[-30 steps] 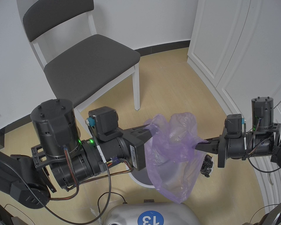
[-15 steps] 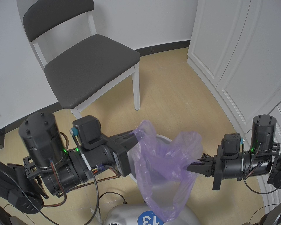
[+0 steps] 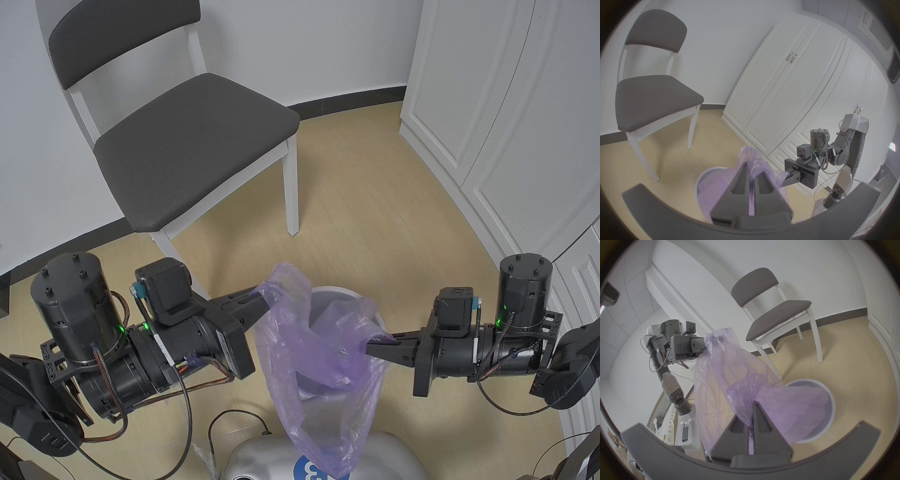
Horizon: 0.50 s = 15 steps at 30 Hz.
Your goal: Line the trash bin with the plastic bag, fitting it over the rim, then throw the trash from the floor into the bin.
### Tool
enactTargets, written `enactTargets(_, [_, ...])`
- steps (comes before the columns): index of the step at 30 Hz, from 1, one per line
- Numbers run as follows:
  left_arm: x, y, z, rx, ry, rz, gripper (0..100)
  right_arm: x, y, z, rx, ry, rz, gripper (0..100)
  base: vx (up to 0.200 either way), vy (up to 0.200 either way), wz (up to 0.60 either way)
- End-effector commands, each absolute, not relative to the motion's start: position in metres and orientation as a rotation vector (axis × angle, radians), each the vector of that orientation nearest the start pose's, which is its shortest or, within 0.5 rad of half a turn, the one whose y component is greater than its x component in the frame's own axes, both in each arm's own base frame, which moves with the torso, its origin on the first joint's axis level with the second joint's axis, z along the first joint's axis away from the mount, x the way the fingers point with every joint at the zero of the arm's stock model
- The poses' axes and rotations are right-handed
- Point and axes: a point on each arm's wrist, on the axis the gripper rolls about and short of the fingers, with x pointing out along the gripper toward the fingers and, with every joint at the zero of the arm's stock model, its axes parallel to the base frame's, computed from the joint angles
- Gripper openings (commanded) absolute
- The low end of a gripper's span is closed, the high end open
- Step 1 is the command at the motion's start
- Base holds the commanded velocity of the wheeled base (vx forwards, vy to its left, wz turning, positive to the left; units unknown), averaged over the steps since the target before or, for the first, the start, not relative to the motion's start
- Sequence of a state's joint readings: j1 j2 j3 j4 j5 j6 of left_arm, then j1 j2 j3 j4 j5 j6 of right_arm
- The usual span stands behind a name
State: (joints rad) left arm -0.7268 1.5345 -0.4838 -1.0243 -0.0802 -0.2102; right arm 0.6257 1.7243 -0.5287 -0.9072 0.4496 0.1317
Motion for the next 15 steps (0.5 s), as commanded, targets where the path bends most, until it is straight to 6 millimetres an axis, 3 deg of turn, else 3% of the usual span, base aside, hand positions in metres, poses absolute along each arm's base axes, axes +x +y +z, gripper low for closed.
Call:
enactTargets(1, [0.200, -0.166, 0.167, -0.215, 0.131, -0.761, 0, 0.236, 0.169, 0.106, 0.120, 0.450, 0.989, 0, 0.000, 0.000, 0.00])
enactTargets(8, [0.217, -0.181, 0.150, -0.229, 0.102, -0.774, 0, 0.247, 0.149, 0.105, 0.116, 0.455, 0.915, 0, 0.000, 0.000, 0.00])
enactTargets(15, [0.224, -0.191, 0.147, -0.229, 0.102, -0.787, 0, 0.258, 0.128, 0.101, 0.033, 0.515, 0.850, 0, 0.000, 0.000, 0.00])
